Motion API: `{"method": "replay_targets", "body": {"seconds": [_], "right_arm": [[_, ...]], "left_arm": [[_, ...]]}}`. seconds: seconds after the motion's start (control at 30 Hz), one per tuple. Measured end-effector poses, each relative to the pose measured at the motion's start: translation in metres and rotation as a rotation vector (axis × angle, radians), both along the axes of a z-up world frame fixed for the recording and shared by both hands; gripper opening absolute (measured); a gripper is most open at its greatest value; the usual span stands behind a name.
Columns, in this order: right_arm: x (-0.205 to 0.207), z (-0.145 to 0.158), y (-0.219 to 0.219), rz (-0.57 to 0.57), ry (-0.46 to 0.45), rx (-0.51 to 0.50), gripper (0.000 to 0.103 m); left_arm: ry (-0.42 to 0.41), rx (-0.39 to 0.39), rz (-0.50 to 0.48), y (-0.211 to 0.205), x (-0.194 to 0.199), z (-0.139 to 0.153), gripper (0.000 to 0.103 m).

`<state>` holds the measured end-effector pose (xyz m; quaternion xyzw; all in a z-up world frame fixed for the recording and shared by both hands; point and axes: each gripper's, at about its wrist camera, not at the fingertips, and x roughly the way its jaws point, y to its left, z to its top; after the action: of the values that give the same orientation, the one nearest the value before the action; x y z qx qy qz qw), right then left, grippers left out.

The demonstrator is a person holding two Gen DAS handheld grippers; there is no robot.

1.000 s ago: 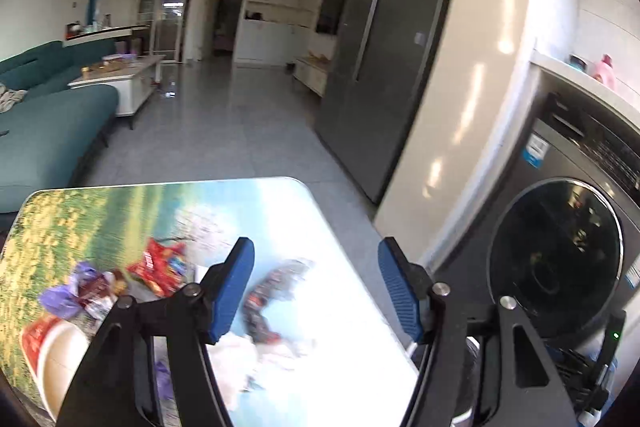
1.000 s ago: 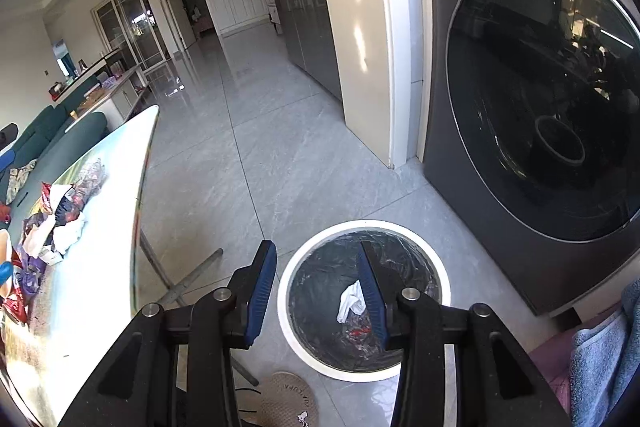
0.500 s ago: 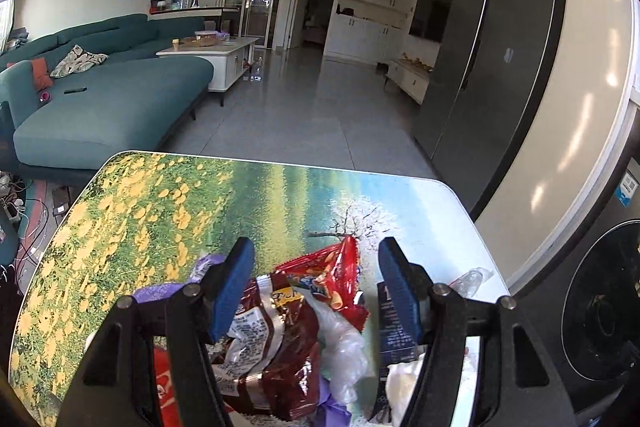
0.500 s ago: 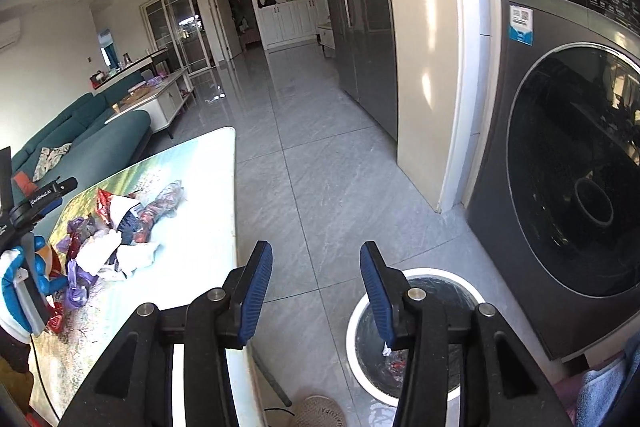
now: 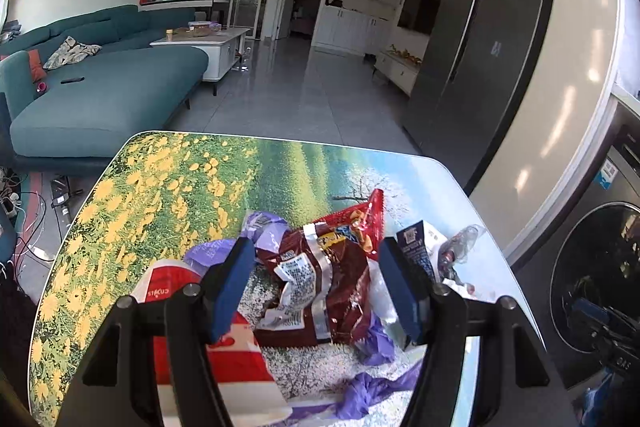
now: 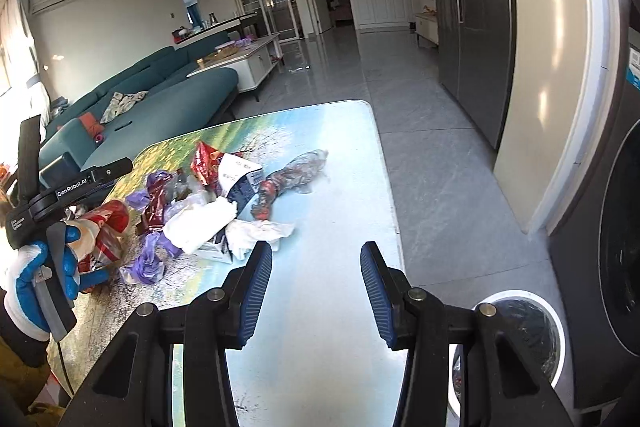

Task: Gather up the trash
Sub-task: 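Move both tools back over the trash on the table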

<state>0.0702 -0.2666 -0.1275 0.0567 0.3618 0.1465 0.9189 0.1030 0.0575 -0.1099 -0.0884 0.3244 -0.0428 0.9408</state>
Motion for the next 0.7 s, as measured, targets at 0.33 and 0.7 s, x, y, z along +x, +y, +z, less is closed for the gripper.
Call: {"method": "replay_targets", "body": {"seconds": [0.33,0.7], "right_arm": [[0.025,-0.003,0.063,0.197,0.043,0.070,0.042],[0.066,-0.033,0.107,0.203,0.176,-0.001,0.029]], "left_arm": [[0.131,0.092,-0.295,-0.044,-0.055,-0.026,0.063],[0.243,0.115,-0.327,-0.056,-0.037,-0.069,0.051]]}}
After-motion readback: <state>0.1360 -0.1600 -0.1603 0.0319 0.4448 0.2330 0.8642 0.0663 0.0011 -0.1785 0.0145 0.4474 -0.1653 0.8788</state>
